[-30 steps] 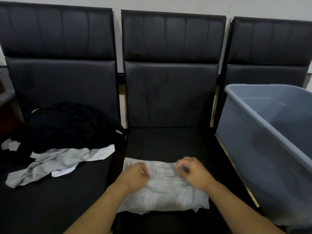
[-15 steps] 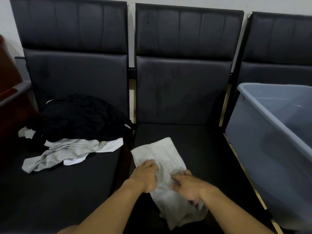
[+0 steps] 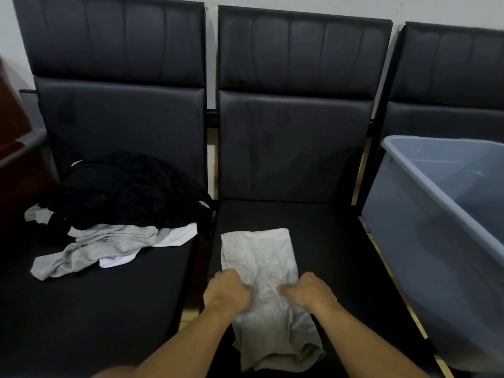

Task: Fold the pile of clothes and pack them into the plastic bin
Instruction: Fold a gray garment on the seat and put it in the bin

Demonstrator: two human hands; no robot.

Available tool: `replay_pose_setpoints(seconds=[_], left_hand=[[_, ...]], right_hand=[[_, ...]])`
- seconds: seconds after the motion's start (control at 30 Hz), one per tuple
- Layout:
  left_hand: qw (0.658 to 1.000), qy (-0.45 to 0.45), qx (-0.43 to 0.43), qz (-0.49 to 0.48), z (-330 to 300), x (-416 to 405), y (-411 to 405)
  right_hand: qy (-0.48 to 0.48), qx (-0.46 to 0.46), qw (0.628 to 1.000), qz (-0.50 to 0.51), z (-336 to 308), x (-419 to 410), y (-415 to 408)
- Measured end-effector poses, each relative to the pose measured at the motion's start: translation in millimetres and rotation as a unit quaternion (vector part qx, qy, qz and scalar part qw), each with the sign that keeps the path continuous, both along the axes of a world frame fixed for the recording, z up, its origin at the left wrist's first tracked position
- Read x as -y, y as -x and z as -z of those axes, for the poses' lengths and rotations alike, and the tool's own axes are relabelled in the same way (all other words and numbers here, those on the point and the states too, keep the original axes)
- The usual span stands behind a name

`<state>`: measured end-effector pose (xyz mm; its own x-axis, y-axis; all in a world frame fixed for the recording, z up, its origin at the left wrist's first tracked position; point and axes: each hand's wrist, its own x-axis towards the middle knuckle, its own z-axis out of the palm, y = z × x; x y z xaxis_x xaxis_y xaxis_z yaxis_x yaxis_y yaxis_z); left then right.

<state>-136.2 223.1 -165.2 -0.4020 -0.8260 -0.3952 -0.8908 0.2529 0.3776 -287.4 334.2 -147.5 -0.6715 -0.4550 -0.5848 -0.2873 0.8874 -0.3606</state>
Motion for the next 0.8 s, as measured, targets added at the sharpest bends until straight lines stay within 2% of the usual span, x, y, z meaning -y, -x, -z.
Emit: replay_pose_setpoints(seconds=[0.1,0.2,0.3,0.4,0.6,0.67,0.8], left_hand=[[0.998,-0.039,-0.056,0.002,-1,2,1],[0.986,-0.076,-0.141,-0.050,-2,11,1],[0.963,-0.062,-0.234,-0.119,-8,22,4],[0.921,-0.074,-0.344,-0.168,-10,31,8],[0.858,-0.085,-0.492,-0.120,-51,23,2],[0.851,-0.083,-0.510,-0.093,-56,22,-1],[0.877,-0.062,-0.474,-0.049,-57,20,-4]], right_hand=[[0.034,0.051,0.998,-0.004,5,1,3],[0.064,0.025,0.997,-0.017,1,1,10],[0.155,0.012,0.988,0.022,-3,1,19],[0.279,-0.011,0.959,0.044,-16,1,17],[0.487,0.082,0.867,0.063,-45,-4,-1],[0.513,0.078,0.853,0.048,-51,-7,-6],[0.510,0.061,0.857,0.038,-50,-3,-5]])
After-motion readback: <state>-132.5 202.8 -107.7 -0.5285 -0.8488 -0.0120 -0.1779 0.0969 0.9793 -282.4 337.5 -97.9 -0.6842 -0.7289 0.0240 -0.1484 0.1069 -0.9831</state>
